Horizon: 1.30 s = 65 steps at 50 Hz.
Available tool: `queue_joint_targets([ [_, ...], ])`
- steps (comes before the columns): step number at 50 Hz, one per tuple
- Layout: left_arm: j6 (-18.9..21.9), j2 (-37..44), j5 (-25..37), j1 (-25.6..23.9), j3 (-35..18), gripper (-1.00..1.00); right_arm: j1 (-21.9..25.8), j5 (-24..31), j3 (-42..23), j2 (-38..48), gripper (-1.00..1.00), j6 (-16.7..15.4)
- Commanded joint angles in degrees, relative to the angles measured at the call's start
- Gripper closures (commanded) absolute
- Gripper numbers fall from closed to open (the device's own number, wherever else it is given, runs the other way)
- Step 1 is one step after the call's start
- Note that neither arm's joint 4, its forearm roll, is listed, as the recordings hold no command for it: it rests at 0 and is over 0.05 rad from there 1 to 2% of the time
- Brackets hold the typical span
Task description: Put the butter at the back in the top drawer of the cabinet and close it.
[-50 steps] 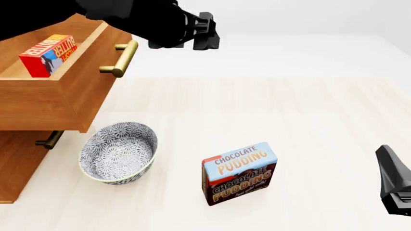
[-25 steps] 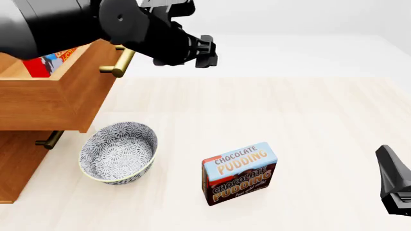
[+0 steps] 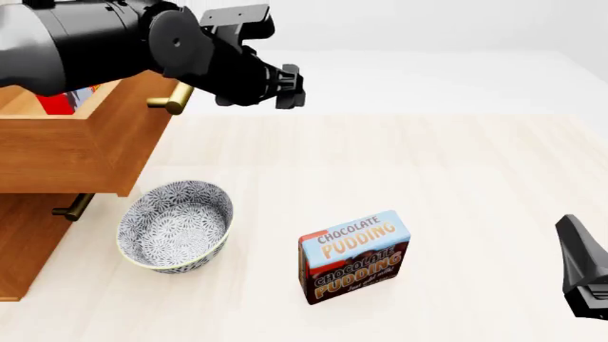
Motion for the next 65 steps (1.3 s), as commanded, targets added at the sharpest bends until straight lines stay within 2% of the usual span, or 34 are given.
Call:
queue_joint_targets([
  [1,1.1,-0.2,-0.1,2.1,0.7,-1.00,0.0,0.0,0.0,0.0,-1.00,0.0],
  [37,3.7,-2.8,0.1,8.2,4.2,-1.00,0.0,0.0,0.0,0.0,-1.00,0.0],
  [65,4.7,-8.7,-1.2,15.8,10.7,-1.00,0.0,0.0,0.0,0.0,-1.00,0.0],
])
